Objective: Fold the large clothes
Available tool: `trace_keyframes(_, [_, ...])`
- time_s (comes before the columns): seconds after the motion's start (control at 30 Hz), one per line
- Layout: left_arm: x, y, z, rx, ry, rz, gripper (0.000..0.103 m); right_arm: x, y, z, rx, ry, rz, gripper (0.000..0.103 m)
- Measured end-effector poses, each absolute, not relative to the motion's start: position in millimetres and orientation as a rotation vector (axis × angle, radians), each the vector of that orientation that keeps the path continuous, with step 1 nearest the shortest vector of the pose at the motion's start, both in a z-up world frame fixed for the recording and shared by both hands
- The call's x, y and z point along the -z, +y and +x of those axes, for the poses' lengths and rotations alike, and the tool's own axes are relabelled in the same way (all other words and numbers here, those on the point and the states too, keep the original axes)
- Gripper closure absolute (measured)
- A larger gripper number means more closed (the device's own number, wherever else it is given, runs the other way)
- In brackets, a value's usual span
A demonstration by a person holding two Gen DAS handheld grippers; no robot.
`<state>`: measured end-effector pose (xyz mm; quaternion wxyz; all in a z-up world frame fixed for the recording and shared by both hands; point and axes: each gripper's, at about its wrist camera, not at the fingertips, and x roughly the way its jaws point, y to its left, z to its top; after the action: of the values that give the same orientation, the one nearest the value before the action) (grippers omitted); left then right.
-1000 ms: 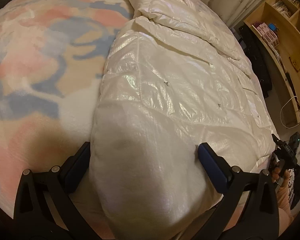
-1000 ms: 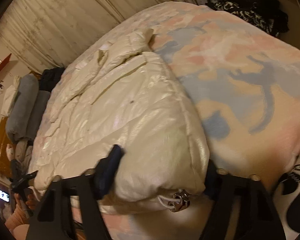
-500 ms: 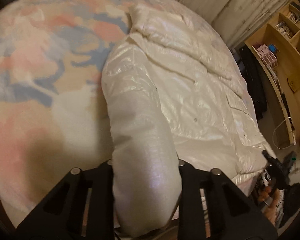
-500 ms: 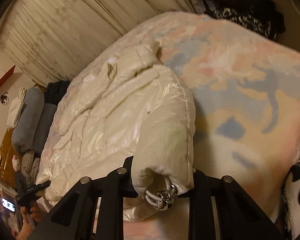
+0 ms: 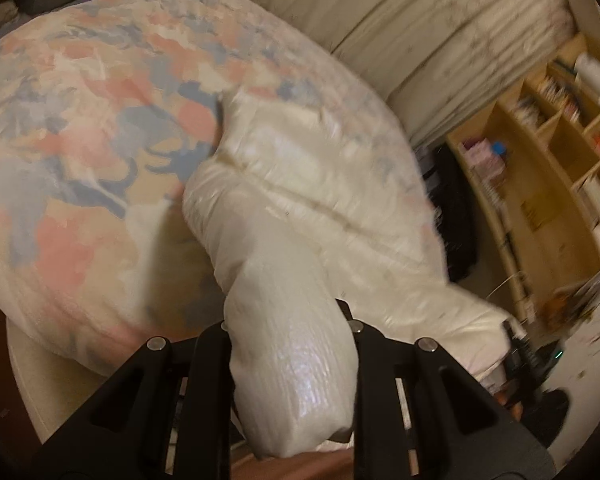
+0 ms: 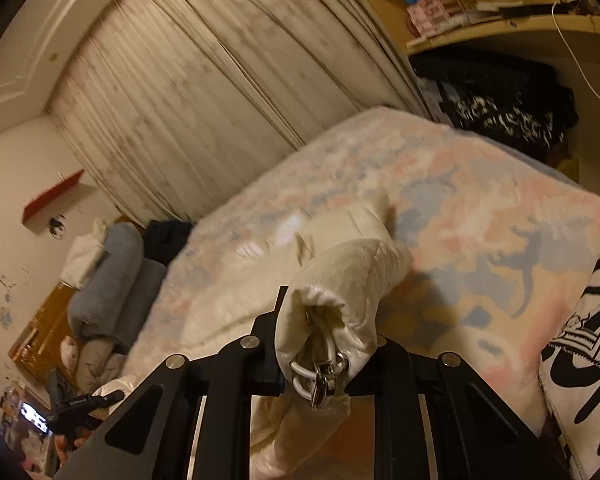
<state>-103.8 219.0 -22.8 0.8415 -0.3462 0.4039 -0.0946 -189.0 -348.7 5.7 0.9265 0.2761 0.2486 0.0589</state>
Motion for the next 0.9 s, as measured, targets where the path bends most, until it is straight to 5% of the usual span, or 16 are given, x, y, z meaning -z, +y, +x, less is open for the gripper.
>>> trace_keyframes(0.27, [-29.9, 230.0, -39.8, 0.228, 0.791, -0.744, 0.088, -46.0, -364.6, -139.3, -0.138, 0.475, 0.629, 0.085])
trace_keyframes(0.57, [-27.0, 241.0, 123.1, 0.154, 0.781, -0.781, 0.082, -65.7, -385.5, 48.6, -0.068, 0.517, 0.633, 0.082])
trace_keyframes(0.73, [13.8, 256.7, 205.6, 0.131, 0.813, -0.943, 0.038, -49.1, -383.1, 163.1, -0.021, 0.591, 0.610, 0.040])
trace_keyframes(0.8, [31.4, 263.2, 225.3, 0.126, 0.819, -0.989, 0.034, -41.1, -387.5, 191.4, 0.011, 0.590, 0.622, 0.020])
trace_keyframes(0.9, [53.3, 270.5, 242.7, 0.066, 0.826, -0.964, 0.031, -25.1, -396.3, 219.4, 0.029, 0.567, 0.650, 0.014])
